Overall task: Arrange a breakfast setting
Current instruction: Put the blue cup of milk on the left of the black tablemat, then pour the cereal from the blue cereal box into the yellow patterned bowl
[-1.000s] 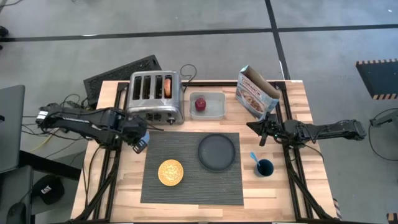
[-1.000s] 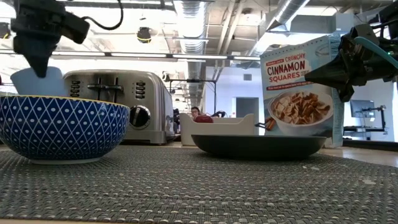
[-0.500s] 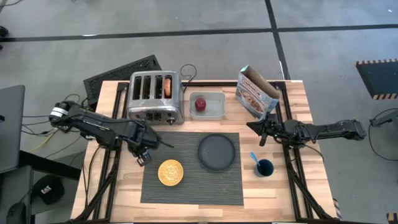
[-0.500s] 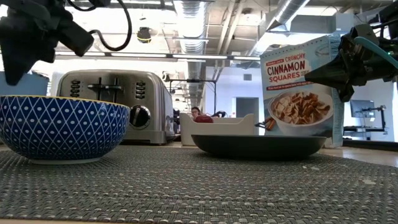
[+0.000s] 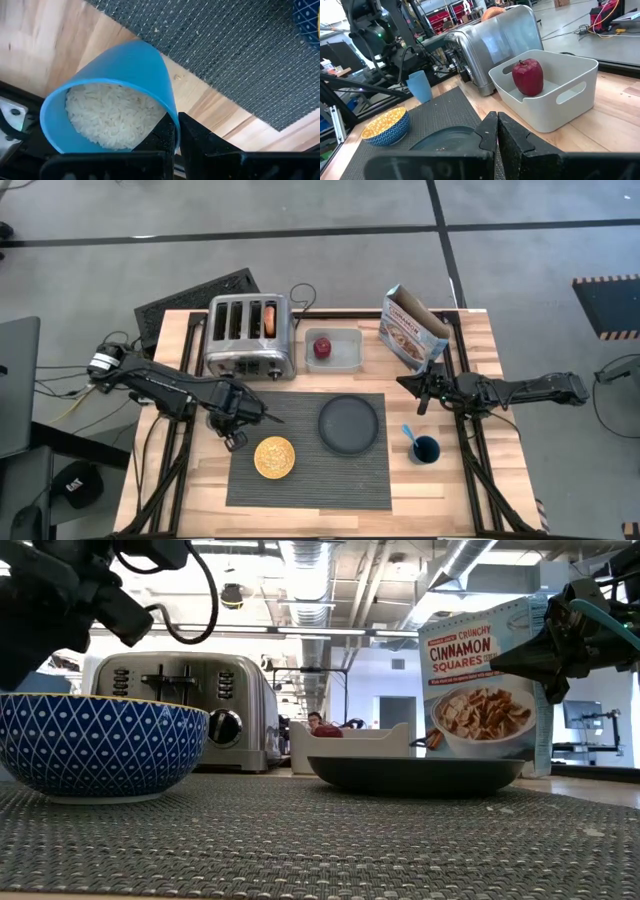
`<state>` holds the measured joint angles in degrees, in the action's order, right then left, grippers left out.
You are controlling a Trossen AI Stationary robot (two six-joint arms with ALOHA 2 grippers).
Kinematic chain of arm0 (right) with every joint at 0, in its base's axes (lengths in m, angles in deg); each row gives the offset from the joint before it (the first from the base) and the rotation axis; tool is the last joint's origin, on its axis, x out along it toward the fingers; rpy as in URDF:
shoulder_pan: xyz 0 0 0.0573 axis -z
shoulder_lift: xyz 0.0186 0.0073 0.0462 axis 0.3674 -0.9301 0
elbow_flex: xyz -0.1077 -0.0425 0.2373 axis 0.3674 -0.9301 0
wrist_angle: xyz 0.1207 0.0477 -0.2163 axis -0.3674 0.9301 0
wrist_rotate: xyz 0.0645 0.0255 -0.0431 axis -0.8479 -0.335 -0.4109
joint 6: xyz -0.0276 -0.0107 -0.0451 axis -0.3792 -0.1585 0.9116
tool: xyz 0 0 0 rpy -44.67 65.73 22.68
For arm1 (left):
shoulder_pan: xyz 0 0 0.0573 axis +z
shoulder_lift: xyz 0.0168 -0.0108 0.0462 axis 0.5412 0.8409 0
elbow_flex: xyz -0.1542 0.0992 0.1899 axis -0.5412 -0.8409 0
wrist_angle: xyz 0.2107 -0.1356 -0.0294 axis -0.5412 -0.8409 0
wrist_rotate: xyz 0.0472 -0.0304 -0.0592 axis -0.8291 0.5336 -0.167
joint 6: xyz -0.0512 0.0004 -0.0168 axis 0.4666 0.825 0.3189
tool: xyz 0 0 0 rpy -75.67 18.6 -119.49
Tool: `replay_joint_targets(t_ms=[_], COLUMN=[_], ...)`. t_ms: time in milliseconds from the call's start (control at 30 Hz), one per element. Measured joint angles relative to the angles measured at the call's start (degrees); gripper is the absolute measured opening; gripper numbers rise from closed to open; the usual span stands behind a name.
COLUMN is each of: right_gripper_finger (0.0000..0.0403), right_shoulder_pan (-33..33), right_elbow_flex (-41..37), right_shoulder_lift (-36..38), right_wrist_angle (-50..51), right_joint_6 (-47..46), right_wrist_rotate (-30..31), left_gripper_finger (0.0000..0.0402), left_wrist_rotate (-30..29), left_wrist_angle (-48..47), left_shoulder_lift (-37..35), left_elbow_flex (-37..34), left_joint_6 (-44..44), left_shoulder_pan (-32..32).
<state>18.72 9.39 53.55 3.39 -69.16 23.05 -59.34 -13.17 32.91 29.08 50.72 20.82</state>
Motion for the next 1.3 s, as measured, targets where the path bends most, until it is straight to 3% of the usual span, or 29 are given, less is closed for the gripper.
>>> replay_joint_targets(t_ms=[133, 467, 600, 733, 833, 933, 1100, 1300], right_gripper_finger=[0.0040, 0.0040, 0.0040, 0.0040, 0.0040, 0.0040, 0.0040, 0.0040], right_shoulder_pan=[-0.01, -0.02, -0.02, -0.02, -0.02, -0.12, -0.42, -2.53], right_elbow_flex=[0.00, 0.00, 0.00, 0.00, -0.02, -0.02, 1.72, 8.75], right_shoulder_lift=[-0.02, -0.04, -0.04, -0.04, -0.04, -0.08, -0.11, -1.65], right_wrist_angle=[0.01, -0.01, -0.12, -0.14, -0.56, -2.20, -4.04, 2.24], right_joint_6=[0.01, 0.02, 0.00, 0.00, -0.01, 0.00, 3.19, 7.09], right_wrist_rotate=[0.00, -0.02, 0.00, 0.00, -0.01, -0.14, -3.87, -4.40], left_gripper_finger=[0.0016, 0.0102, 0.0121, 0.0125, 0.0126, 0.0126, 0.0126, 0.0126], left_wrist_rotate=[0.00, 0.77, -4.79, -15.18, -26.53, -31.83, -27.34, -23.33], left_wrist_angle=[0.03, -4.09, -8.64, -9.23, -1.40, 13.97, 39.71, 59.64], left_shoulder_lift=[-0.13, -0.20, -0.20, -0.24, -0.95, -2.30, -2.84, -2.91], left_elbow_flex=[0.00, 3.25, 10.22, 18.02, 20.55, 18.93, 11.84, 3.21], left_joint_6=[0.49, -0.22, -1.52, -5.65, -12.99, -24.56, -41.92, -50.81], left_shoulder_pan=[0.00, 0.17, 0.48, 0.47, 0.23, 0.31, 1.35, 2.89])
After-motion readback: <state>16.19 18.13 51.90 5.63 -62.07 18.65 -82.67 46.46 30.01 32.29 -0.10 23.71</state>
